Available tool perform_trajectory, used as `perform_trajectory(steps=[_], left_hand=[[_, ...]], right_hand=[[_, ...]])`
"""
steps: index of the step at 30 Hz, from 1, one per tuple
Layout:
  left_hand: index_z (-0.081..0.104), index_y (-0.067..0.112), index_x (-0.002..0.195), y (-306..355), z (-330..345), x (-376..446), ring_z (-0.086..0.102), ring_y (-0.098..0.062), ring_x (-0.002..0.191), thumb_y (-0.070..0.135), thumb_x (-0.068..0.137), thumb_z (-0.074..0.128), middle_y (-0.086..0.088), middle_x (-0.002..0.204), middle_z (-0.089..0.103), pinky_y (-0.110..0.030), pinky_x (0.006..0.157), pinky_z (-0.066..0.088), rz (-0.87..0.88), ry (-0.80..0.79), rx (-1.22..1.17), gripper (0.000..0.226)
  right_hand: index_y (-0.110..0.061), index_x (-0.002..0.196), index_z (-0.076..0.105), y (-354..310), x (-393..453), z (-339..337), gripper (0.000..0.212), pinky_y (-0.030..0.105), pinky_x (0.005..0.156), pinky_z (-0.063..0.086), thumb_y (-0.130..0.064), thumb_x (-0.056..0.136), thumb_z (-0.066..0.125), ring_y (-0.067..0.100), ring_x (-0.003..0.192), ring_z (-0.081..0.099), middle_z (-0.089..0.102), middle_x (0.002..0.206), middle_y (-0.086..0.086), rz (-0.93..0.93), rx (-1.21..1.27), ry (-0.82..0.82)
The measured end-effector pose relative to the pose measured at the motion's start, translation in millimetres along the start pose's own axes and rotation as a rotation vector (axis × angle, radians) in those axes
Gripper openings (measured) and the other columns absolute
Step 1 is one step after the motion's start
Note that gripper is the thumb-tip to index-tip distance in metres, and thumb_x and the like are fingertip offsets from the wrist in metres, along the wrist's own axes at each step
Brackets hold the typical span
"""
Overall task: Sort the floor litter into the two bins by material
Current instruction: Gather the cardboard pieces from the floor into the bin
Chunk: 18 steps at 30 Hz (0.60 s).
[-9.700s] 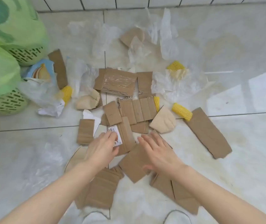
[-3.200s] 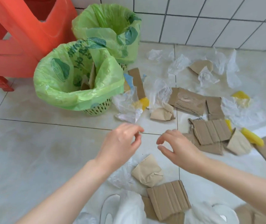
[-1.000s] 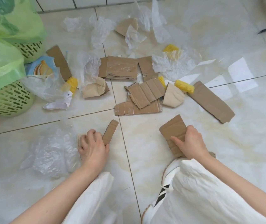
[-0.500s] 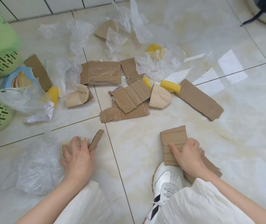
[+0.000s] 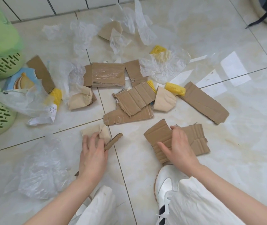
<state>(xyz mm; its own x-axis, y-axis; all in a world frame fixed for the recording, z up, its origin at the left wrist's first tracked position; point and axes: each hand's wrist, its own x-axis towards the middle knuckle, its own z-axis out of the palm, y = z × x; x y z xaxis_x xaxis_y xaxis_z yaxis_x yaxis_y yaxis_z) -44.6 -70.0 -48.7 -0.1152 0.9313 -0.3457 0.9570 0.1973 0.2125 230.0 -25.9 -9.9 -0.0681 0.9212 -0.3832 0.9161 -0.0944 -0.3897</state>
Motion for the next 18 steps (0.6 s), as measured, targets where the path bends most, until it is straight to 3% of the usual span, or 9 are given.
perform_trajectory(steps=[2,5,7,10,14,18], left_hand=[[0.057,0.011,0.113,0.7,-2.0,2.0,0.029,-0.048,0.131,0.011,0.077,0.071,-0.013,0.139,0.039,-0.054,0.088,0.049,-0.011,0.016,-0.021,0.038],[0.059,0.017,0.113,1.0,-3.8,4.2,0.025,-0.046,0.134,0.01,0.079,0.069,-0.012,0.143,0.032,-0.053,0.084,0.051,-0.039,0.039,-0.041,0.037],[0.059,0.016,0.114,1.7,-6.1,5.1,0.027,-0.045,0.131,0.007,0.078,0.069,-0.014,0.145,0.031,-0.053,0.085,0.051,-0.029,0.049,-0.065,0.039],[0.055,0.015,0.119,0.7,-11.4,8.9,0.028,-0.041,0.127,0.006,0.079,0.067,-0.015,0.149,0.023,-0.05,0.091,0.046,-0.051,0.048,-0.146,0.042],[0.054,0.016,0.114,-2.1,-23.0,19.7,0.03,-0.034,0.137,0.012,0.083,0.066,-0.012,0.157,0.014,-0.042,0.102,0.037,-0.146,0.015,-0.314,0.033],[0.059,0.017,0.107,-10.7,-38.8,35.3,0.041,-0.033,0.127,0.025,0.078,0.074,-0.009,0.148,0.025,-0.038,0.096,0.038,-0.151,-0.071,-0.266,0.034]], right_hand=[[0.005,0.111,0.049,6.7,3.4,2.5,0.055,0.045,0.106,0.035,-0.039,0.083,0.065,0.041,0.128,0.037,0.043,0.135,0.025,0.048,-0.126,0.06],[0.003,0.11,0.045,11.8,6.7,1.4,0.058,0.055,0.107,0.03,-0.044,0.083,0.065,0.047,0.133,0.026,0.029,0.145,0.03,0.189,-0.172,0.018],[0.002,0.116,0.042,15.0,8.0,1.8,0.063,0.052,0.108,0.028,-0.048,0.084,0.062,0.045,0.136,0.021,0.021,0.149,0.028,0.227,-0.176,-0.032],[0.003,0.117,0.043,15.3,10.1,2.1,0.065,0.048,0.103,0.033,-0.049,0.083,0.062,0.045,0.13,0.028,0.027,0.145,0.027,0.208,-0.217,-0.014],[0.002,0.113,0.045,11.0,14.8,4.2,0.058,0.039,0.092,0.037,-0.043,0.083,0.066,0.04,0.109,0.039,0.04,0.125,0.024,0.189,-0.2,0.022],[-0.006,0.11,0.043,8.1,17.4,2.5,0.052,0.036,0.083,0.035,-0.047,0.084,0.063,0.032,0.097,0.043,0.053,0.109,0.014,0.203,-0.212,-0.013]])
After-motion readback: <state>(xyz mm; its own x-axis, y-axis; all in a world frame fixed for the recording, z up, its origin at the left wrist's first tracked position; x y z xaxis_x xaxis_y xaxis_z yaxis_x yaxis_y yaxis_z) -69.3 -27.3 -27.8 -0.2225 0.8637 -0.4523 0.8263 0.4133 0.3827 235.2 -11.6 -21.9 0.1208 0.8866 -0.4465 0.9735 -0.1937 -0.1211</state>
